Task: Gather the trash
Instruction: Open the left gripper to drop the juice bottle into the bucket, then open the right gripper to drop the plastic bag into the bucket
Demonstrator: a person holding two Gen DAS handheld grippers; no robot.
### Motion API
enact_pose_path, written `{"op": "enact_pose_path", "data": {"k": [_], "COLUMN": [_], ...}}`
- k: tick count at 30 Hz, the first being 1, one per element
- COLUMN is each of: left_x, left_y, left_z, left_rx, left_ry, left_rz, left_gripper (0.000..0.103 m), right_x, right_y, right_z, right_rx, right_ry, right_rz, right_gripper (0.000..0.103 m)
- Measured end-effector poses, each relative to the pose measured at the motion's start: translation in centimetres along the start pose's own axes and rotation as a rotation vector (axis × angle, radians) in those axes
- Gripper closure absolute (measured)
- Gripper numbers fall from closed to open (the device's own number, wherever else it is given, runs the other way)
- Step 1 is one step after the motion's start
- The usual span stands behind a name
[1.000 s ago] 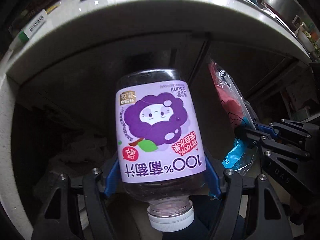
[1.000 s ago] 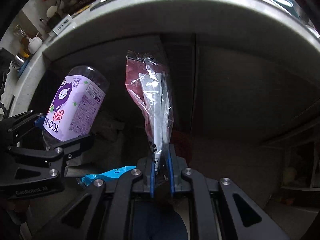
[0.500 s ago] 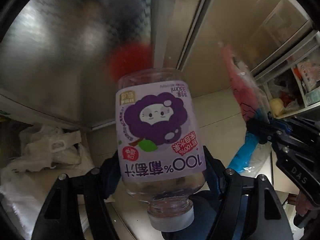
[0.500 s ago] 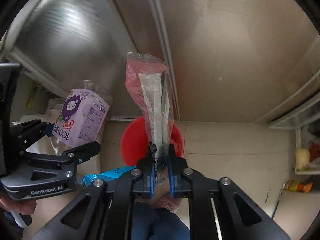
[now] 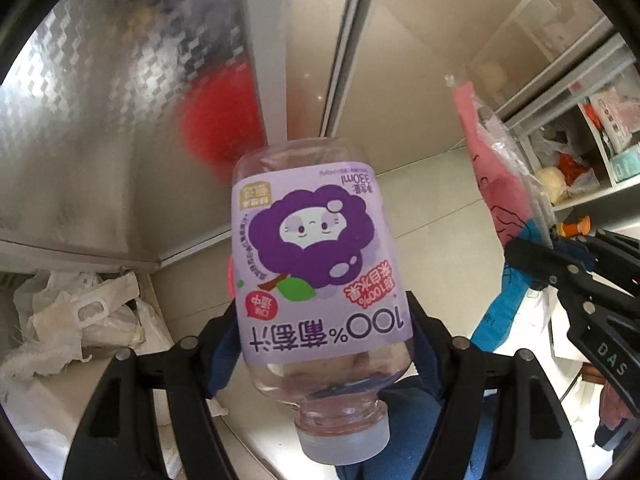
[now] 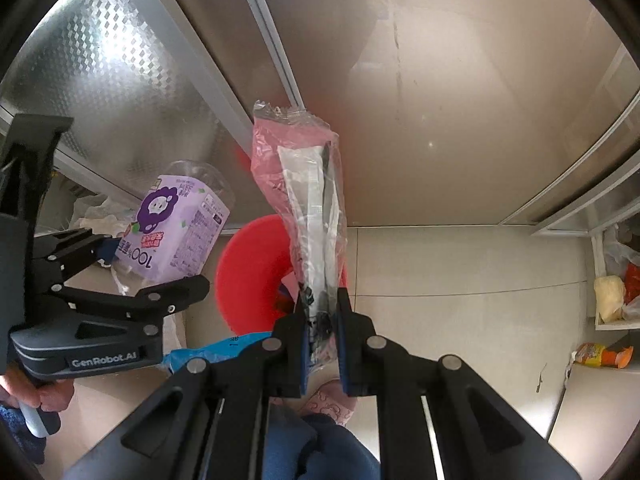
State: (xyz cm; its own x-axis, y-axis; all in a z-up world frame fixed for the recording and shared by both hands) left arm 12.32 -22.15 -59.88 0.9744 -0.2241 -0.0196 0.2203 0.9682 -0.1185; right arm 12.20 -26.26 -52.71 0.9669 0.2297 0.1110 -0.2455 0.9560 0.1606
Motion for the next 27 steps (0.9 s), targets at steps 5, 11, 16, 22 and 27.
{"op": "enact_pose_path", "data": {"k": [5,11,16,22,27], "left_x": [0.2,0.4,-0.2,-1.5,-2.5], "left_y": [0.1,0.6,2.1,4.6,7.2], "left_z": [1.5,2.7,3.1,3.7,3.4], "left_rx": [-0.018,-0.004,0.021,0.006,0.013], "left_ry": [-0.03,-0.032,-0.035,-0.03,-0.045], "left_rz": [-0.018,-0.013,-0.011,0.043,0.091], "left_gripper": [0.02,0.003,0.001,0.001,0.001], "right_x": [1.2,0.9,1.2,1.8,2.4], "right_y": [-0.3,-0.1,0.3,1.9,3.1], "right_z": [-0.4,0.0,0.0,-0.7,-3.8], "right_rx": [0.01,0.007,0.01,0.014,-0.016], "right_ry": [0.001,0.008,0.028,0.067,0.107], "right_rz": [-0.005,0.001,0.004,0.074,0.146], "right_gripper": [0.093,0.093,0.093,0.093,0.093]}}
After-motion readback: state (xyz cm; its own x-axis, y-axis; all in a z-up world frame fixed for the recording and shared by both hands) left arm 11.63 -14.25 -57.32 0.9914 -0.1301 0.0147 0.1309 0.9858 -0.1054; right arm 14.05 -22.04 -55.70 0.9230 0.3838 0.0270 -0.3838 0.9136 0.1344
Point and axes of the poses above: each gripper's, at about its wrist camera, not at the fingertips, and z roughly against the way its jaws point, y to its left, x to its top, the point moved 9 cm from there along -z, roughly the way its jaws point, and after that the axes turned 11 degrees about y, right-handed, at the moved point
